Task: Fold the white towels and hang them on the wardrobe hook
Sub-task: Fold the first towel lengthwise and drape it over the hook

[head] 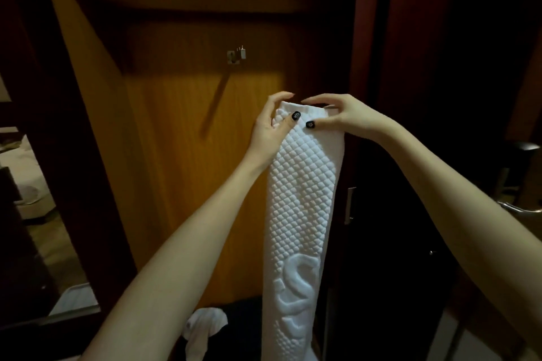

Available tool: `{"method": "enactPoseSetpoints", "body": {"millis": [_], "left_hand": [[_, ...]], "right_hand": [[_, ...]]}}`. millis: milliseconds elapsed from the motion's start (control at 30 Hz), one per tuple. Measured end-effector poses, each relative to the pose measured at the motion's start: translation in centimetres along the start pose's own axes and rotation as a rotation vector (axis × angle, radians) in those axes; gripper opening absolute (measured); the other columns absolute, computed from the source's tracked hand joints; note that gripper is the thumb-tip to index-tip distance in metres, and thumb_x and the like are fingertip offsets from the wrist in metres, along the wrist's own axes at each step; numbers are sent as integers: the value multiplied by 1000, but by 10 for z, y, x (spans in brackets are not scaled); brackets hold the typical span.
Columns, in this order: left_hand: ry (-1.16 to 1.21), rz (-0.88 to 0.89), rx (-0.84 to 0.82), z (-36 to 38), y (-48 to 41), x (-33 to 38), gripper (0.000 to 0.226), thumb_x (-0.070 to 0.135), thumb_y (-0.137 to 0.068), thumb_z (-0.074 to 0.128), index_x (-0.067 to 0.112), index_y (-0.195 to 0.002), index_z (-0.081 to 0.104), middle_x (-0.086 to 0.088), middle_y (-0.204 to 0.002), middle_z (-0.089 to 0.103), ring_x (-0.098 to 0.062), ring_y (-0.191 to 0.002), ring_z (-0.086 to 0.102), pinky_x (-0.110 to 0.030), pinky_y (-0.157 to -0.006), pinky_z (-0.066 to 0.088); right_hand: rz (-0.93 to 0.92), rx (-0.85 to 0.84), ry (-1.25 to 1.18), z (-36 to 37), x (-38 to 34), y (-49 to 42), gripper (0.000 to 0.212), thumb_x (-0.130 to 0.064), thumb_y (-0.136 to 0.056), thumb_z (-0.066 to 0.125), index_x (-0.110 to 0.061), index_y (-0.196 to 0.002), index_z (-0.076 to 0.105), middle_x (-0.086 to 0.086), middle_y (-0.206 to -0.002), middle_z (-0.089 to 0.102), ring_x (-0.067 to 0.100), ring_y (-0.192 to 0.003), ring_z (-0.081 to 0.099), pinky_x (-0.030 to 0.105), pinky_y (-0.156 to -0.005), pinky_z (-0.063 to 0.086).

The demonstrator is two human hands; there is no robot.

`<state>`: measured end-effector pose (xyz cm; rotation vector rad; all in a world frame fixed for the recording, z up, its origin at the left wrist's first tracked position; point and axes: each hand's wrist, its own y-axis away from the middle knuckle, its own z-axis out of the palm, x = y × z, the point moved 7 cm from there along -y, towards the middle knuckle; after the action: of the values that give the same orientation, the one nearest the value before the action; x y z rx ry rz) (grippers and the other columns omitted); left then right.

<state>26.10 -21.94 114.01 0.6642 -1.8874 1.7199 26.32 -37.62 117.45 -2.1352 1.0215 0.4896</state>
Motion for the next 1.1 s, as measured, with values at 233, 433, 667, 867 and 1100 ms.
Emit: {"method": "enactPoseSetpoints", "body": {"millis": [233,433,667,867,1100], "left_hand": [[43,-205,-30,-3,0,-28,55,23,-85,71,29,-128,37,-1,-120,57,-1,-90,67,-15,-66,52],[73,-324,-4,-2,36,-66,64,9,-81,74,21,-132,37,-10,-88,63,-15,-70,66,-30,-62,58],[103,-343,-13,25,33,-56,60,7,-81,73,13,-127,36,-20,-121,60,-27,-100,66,-38,-78,58],[182,-409,29,26,27,-70,78,12,-83,71,8,-143,22,-20,-138,48,-34,-120,54,-52,-95,49],[45,-553,30,12,71,-131,51,6,-81,73,0,-127,52,-10,-117,62,-11,-87,63,-12,-62,52]], "right_hand": [[-136,119,226,-15,-10,-10,13,-30,-87,69,-18,-87,66,-10,-77,62,-5,-67,57,10,-55,43],[-63,175,177,-25,5,-10,16,-26,-90,67,-15,-101,65,-3,-91,67,14,-87,67,27,-71,55],[-149,-249,539,-4,-28,-15,74,-23,-90,67,-58,-141,27,-18,-144,47,14,-124,54,32,-103,46],[-197,-94,706,-3,-32,-30,35,-12,-94,55,-27,-126,59,-1,-125,62,24,-112,59,39,-91,48],[-282,-9,631,6,-38,-35,38,-8,-95,54,-25,-128,59,0,-129,62,21,-112,62,42,-89,52]]}}
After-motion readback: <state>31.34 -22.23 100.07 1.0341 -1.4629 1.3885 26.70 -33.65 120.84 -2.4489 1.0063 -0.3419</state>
